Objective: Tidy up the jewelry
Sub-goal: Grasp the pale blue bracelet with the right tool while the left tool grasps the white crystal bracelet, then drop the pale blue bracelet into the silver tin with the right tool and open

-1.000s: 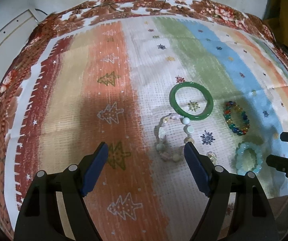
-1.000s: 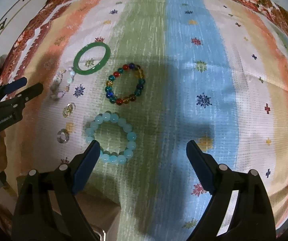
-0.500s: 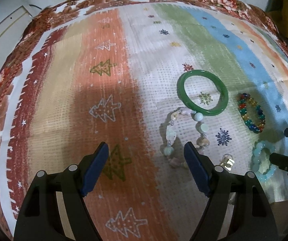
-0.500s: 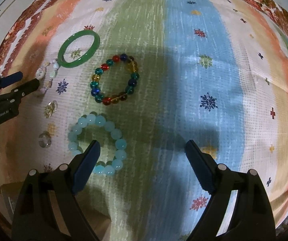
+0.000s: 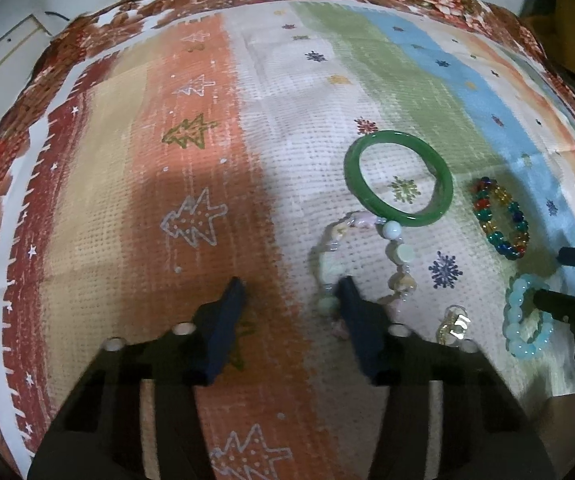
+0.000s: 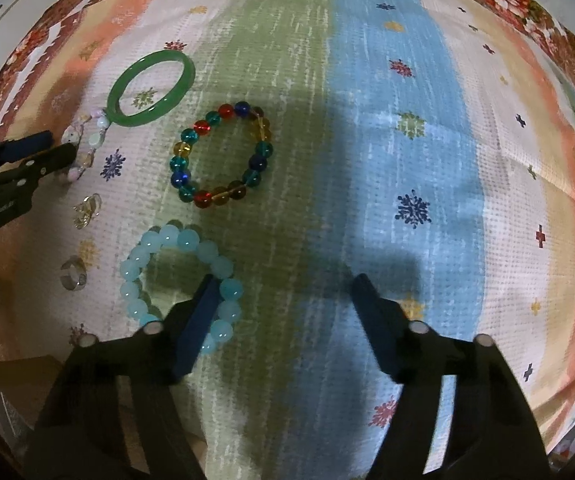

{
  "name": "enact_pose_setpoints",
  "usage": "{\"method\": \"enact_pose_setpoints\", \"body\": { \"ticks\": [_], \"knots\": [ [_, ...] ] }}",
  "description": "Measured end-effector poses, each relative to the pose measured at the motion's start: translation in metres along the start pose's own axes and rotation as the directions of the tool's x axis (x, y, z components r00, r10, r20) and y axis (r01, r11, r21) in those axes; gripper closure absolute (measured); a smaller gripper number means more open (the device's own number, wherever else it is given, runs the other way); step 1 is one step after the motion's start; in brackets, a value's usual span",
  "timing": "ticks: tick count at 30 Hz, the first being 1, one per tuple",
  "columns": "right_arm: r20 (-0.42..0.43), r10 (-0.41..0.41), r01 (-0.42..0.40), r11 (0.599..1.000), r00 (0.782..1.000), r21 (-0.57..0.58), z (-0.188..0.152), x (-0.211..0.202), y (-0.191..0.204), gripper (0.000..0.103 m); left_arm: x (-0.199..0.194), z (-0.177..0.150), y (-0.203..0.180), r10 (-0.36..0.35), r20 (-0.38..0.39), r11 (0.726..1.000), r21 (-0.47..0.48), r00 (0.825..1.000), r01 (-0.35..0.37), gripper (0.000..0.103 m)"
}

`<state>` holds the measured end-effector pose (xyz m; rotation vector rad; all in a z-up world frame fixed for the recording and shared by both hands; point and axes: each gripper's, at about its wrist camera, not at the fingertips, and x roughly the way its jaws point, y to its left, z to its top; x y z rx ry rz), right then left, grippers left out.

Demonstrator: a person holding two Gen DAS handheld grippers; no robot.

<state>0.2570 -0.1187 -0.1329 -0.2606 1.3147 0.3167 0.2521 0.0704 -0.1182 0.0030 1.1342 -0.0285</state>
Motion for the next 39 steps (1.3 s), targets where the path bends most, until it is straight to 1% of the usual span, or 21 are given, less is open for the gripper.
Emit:
{"method": "enact_pose_setpoints", "body": {
  "ticks": [1, 2, 3, 4, 5, 9, 11, 16, 19, 20, 21, 24, 33, 39],
  "knots": [
    [0.002, 0.005, -0.005, 1.0, 1.0, -0.003, 0.0, 0.0, 0.0, 0.051, 0.0, 0.0, -0.001, 0.0, -0.001, 1.0, 0.003, 1.0, 0.0, 0.07],
    [0.004, 0.012, -0.012, 1.0, 1.0, -0.005, -0.001, -0.001, 0.0, 0.056, 0.0, 0.0, -0.001, -0.002, -0.003, 1.0, 0.006, 1.0, 0.002, 0.077],
    [0.005, 0.02, -0.02, 1.0, 1.0, -0.007, -0.001, -0.002, 0.0, 0.067, 0.0, -0.001, -0.001, -0.005, -0.007, 1.0, 0.007, 1.0, 0.005, 0.086],
    [0.005, 0.028, -0.028, 1.0, 1.0, -0.008, -0.001, -0.004, 0.0, 0.082, 0.0, -0.001, 0.0, 0.0, -0.01, 1.0, -0.001, 1.0, 0.0, 0.091],
    [0.003, 0.039, -0.039, 0.999, 0.999, -0.009, -0.001, -0.005, 0.0, 0.09, 0.0, -0.001, 0.002, -0.005, -0.015, 1.0, -0.018, 1.0, 0.005, 0.092],
    [0.002, 0.062, -0.062, 0.998, 0.998, -0.008, -0.001, -0.008, 0.001, 0.09, -0.005, -0.001, 0.006, -0.025, -0.021, 0.998, -0.05, 0.999, 0.024, 0.092],
    [0.008, 0.073, -0.073, 0.997, 0.997, -0.007, 0.0, -0.012, 0.001, 0.09, -0.008, -0.003, 0.005, -0.028, -0.016, 0.998, -0.051, 0.999, 0.027, 0.092],
    [0.05, 0.093, -0.091, 0.995, 0.994, -0.029, 0.003, -0.033, 0.007, 0.09, -0.027, -0.006, 0.004, -0.044, 0.021, 0.997, -0.059, 0.999, 0.045, 0.092],
    [0.075, 0.097, -0.094, 0.995, 0.992, -0.043, 0.003, -0.042, 0.009, 0.09, -0.04, -0.008, 0.005, -0.045, 0.038, 0.996, -0.082, 0.998, 0.048, 0.092],
    [0.082, 0.094, -0.091, 0.995, 0.992, -0.048, -0.003, -0.046, 0.013, 0.09, -0.045, -0.009, 0.004, -0.049, 0.041, 0.995, -0.082, 0.998, 0.053, 0.092],
    [0.093, 0.092, -0.088, 0.995, 0.991, -0.052, -0.005, -0.054, 0.007, 0.09, -0.048, -0.01, 0.004, -0.051, 0.046, 0.995, -0.082, 0.998, 0.055, 0.092],
    [0.126, 0.105, -0.098, 0.993, 0.986, -0.058, -0.009, -0.067, 0.01, 0.09, -0.061, -0.014, 0.001, -0.062, 0.067, 0.995, -0.08, 0.996, 0.068, 0.092],
    [0.165, 0.126, -0.116, 0.991, 0.978, -0.067, -0.018, -0.087, 0.019, 0.09, -0.084, -0.022, -0.003, -0.081, 0.102, 0.993, -0.083, 0.991, 0.089, 0.092],
    [0.204, 0.134, -0.12, 0.989, 0.97, -0.081, -0.027, -0.105, 0.024, 0.09, -0.108, -0.032, -0.005, -0.098, 0.144, 0.99, -0.082, 0.985, 0.111, 0.092]
  ]
}}
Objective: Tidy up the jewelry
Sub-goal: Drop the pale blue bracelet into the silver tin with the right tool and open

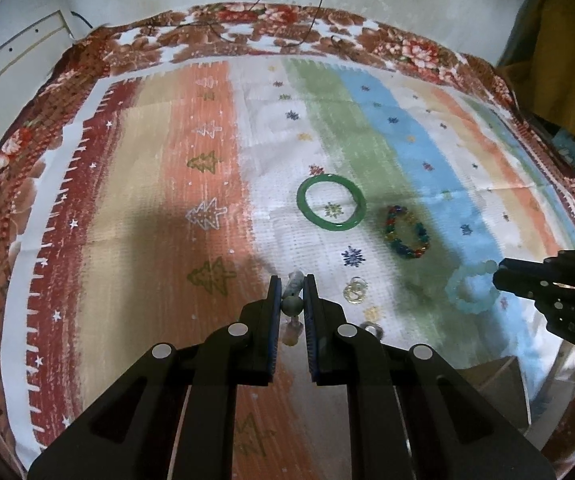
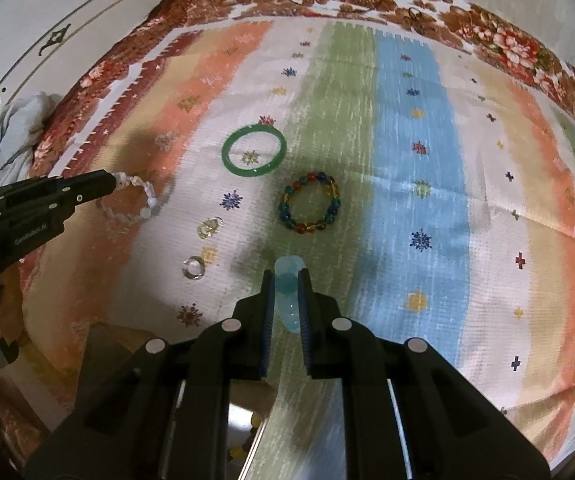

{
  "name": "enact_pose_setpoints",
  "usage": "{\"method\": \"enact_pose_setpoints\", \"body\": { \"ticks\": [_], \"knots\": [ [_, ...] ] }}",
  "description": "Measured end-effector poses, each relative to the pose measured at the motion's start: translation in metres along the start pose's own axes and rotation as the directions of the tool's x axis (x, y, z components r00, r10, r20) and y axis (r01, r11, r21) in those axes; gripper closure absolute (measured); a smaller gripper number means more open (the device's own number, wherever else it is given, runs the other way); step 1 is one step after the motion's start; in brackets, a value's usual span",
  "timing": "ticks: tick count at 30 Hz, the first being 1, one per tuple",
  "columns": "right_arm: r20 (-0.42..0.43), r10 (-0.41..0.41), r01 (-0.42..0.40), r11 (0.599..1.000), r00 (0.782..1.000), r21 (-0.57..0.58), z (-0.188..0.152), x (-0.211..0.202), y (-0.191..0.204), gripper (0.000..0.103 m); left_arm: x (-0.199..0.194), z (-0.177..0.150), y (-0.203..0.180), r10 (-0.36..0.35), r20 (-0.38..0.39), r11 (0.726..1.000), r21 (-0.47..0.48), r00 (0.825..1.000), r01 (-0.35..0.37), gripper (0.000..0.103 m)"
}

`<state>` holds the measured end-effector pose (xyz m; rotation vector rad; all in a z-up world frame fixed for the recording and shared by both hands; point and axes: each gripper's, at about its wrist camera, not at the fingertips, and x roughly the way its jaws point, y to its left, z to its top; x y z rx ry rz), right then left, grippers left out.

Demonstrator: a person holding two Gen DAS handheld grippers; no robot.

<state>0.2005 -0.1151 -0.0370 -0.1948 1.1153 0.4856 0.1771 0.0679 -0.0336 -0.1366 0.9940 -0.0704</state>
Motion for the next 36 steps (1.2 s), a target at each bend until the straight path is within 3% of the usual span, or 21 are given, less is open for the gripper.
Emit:
{"method": "enact_pose_setpoints", "body": {
  "ticks": [30, 36],
  "knots": [
    [0.152, 0.091, -0.08, 0.994, 0.984, -0.071, -0.039, -0.079, 0.026, 0.09, -0.095, -0.052, -0.048, -0.14, 0.158, 0.986, 0.111, 0.977, 0.124, 0.092],
    [0.153, 0.174, -0.164, 0.984, 0.973, -0.077, -0.05, -0.09, 0.031, 0.09, -0.099, -0.066, -0.064, -0.19, 0.143, 0.975, 0.142, 0.971, 0.17, 0.092]
  ]
}}
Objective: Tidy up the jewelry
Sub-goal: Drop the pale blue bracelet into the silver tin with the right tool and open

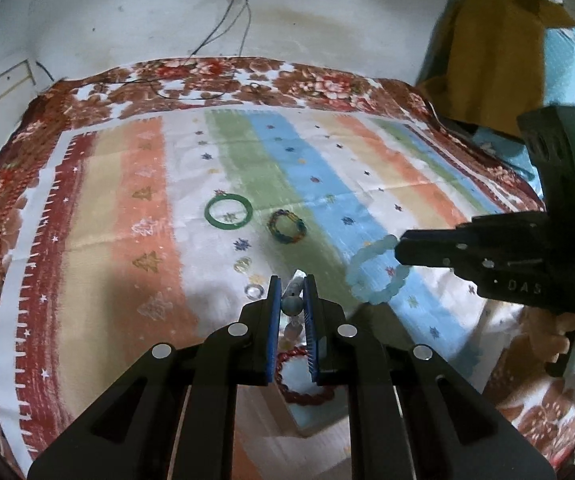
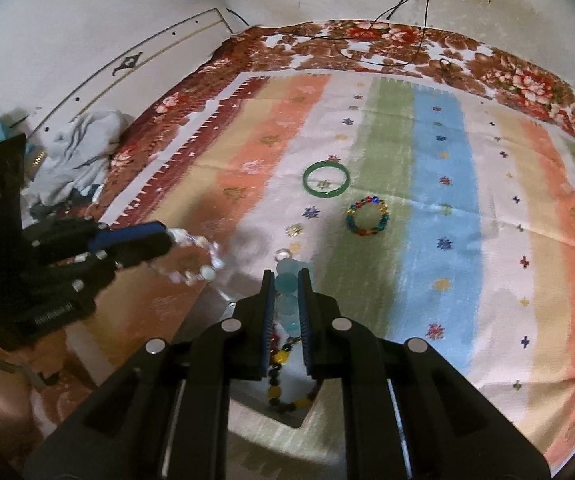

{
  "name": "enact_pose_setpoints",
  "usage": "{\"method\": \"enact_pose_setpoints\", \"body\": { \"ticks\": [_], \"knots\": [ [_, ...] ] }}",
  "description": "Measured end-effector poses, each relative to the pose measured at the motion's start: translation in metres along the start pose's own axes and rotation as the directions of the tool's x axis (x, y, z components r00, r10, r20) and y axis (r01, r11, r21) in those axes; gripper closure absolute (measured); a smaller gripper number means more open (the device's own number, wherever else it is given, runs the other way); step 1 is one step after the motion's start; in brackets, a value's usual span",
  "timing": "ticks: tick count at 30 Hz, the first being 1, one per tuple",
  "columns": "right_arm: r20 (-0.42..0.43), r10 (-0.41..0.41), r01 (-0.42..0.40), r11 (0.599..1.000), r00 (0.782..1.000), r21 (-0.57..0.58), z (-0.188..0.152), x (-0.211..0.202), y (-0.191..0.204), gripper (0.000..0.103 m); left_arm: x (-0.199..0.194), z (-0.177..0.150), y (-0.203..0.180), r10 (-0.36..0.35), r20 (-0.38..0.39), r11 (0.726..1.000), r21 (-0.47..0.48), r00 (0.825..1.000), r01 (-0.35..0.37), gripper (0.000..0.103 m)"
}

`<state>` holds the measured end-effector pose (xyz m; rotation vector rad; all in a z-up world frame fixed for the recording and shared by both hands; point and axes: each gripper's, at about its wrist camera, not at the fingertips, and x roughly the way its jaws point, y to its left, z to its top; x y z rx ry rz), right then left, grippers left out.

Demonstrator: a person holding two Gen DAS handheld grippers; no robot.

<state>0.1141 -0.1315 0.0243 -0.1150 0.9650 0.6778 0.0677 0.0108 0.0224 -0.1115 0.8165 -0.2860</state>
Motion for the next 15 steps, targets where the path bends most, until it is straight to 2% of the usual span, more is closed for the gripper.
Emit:
{"method": "enact_pose_setpoints", "body": {
  "ticks": [4, 14, 15],
  "knots": [
    [-0.006, 0.029, -0.029, 1.0, 1.0, -0.005, -0.01, -0.003, 0.006, 0.09, 0.004, -0.012, -0.012, -0.015, -0.026, 1.0, 0.026, 1.0, 0.016, 0.092],
    [-0.074, 0.02, -0.022, 0.999, 0.997, -0.027, -0.034, 0.007, 0.013, 0.09, 0.013, -0.031, -0.026, -0.039, -0.084, 0.998, 0.05, 0.996, 0.044, 0.092],
    [-0.08, 0.021, -0.023, 1.0, 0.997, -0.021, -0.034, 0.008, 0.012, 0.089, 0.015, -0.032, -0.027, -0.051, -0.098, 0.997, 0.055, 0.994, 0.056, 0.081]
  ]
}}
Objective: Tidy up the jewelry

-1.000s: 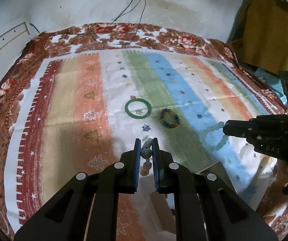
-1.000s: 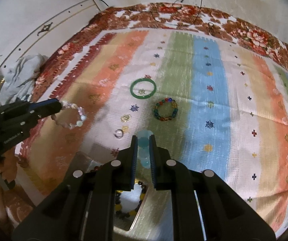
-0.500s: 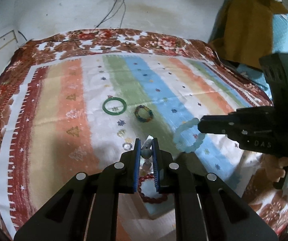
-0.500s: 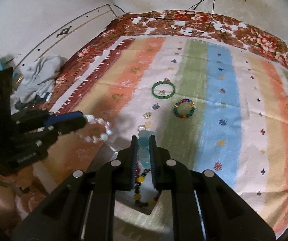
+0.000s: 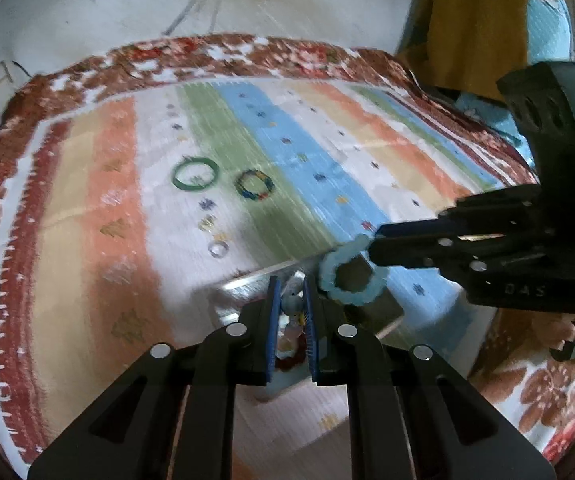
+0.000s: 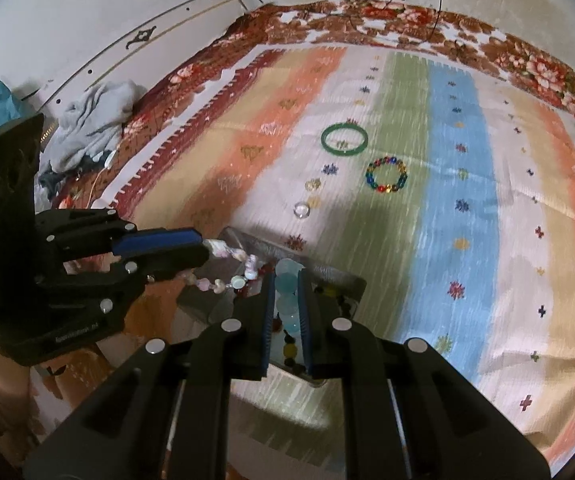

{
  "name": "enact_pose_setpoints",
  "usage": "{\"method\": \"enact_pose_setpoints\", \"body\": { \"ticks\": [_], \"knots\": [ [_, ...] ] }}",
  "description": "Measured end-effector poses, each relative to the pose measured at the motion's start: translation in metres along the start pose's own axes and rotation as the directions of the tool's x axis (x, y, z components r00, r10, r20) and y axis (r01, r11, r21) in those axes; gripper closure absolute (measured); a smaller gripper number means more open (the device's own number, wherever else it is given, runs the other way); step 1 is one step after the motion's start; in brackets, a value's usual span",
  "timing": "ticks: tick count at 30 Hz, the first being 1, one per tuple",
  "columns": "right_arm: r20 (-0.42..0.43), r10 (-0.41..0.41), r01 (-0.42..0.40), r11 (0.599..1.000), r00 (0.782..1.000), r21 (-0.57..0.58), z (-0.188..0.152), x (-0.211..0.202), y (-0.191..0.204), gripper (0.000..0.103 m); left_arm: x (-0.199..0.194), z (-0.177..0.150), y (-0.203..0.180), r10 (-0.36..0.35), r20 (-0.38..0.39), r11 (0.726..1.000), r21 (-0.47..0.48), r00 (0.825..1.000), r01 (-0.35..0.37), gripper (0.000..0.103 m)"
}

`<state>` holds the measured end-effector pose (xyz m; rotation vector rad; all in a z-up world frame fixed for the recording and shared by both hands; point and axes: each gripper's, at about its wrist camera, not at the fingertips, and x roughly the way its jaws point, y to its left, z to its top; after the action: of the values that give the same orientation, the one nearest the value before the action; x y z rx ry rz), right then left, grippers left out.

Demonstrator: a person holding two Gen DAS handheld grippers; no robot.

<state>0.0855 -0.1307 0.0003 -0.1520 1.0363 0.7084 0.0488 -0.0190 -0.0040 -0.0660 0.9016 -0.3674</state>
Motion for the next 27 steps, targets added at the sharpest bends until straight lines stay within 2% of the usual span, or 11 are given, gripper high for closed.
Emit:
{"method": "enact_pose_setpoints", "body": {
  "ticks": [2, 3, 5, 10, 19, 27],
  "knots": [
    [0.001, -0.025, 0.025, 0.999, 1.0, 0.03, 0.001, 0.001, -0.005, 0.078, 0.003, -0.001, 0.0, 0.022, -0.001, 1.0, 0.01, 1.0, -0.022, 0.055],
    [0.007, -0.039, 0.039, 0.998, 0.999, 0.04, 0.002, 0.001, -0.009, 0.067, 0.004, -0.002, 0.001, 0.044, 0.001, 0.999, 0.015, 0.999, -0.045, 0.055],
    [0.011, -0.061, 0.061, 0.996, 0.998, 0.058, 0.003, 0.0, -0.015, 0.061, 0.005, 0.0, 0.006, 0.054, -0.002, 0.999, 0.0, 0.999, -0.054, 0.055],
    [-0.002, -0.079, 0.079, 0.991, 0.997, 0.109, 0.009, 0.005, -0.032, 0.056, 0.006, 0.006, 0.026, 0.092, -0.002, 0.995, -0.049, 0.996, -0.092, 0.055],
    [-0.023, -0.084, 0.086, 0.991, 0.996, 0.1, 0.023, 0.018, -0.035, 0.045, 0.016, 0.023, 0.056, 0.126, -0.019, 0.986, -0.107, 0.992, -0.128, 0.055],
    [-0.061, -0.078, 0.082, 0.994, 0.995, 0.073, 0.034, 0.036, -0.031, 0.04, 0.028, 0.044, 0.075, 0.099, -0.036, 0.979, -0.173, 0.994, -0.104, 0.055]
  ]
}}
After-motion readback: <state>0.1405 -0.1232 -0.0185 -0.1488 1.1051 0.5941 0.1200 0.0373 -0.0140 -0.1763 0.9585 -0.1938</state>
